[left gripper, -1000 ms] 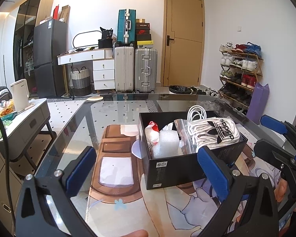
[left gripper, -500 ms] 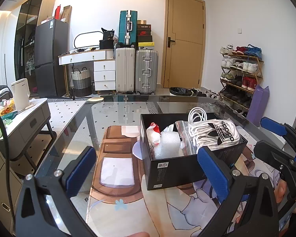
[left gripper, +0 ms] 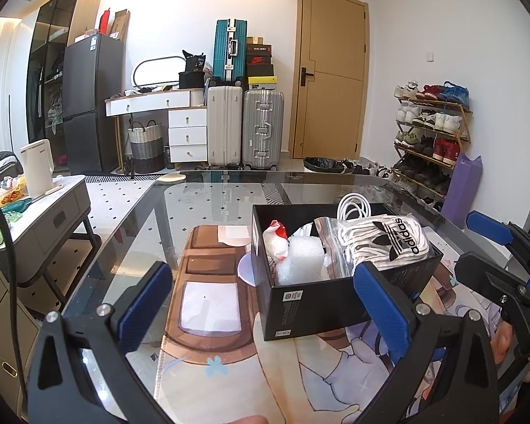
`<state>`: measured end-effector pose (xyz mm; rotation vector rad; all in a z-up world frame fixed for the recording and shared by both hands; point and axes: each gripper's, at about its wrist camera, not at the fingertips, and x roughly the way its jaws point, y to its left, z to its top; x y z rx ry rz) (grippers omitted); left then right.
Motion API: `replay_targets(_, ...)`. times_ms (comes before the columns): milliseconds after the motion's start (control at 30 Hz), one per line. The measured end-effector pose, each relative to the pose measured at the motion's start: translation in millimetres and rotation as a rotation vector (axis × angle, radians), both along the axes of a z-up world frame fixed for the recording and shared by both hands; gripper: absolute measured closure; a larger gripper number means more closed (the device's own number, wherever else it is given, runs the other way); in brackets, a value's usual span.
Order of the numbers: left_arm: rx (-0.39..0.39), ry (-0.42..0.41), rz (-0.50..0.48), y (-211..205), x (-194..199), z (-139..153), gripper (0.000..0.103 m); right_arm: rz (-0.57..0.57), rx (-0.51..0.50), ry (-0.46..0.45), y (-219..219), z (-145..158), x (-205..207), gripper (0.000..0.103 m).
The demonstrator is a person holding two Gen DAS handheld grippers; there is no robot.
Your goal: Organize soft objects
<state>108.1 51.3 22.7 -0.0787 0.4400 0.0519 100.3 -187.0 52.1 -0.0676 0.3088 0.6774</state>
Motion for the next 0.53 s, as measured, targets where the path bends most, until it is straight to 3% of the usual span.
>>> replay_targets(533,0.002,0.010,0.006,-0.3,1.2,0.7,0.000,0.000,0.001,0.007,-1.4,-0.7,0.4,0.001)
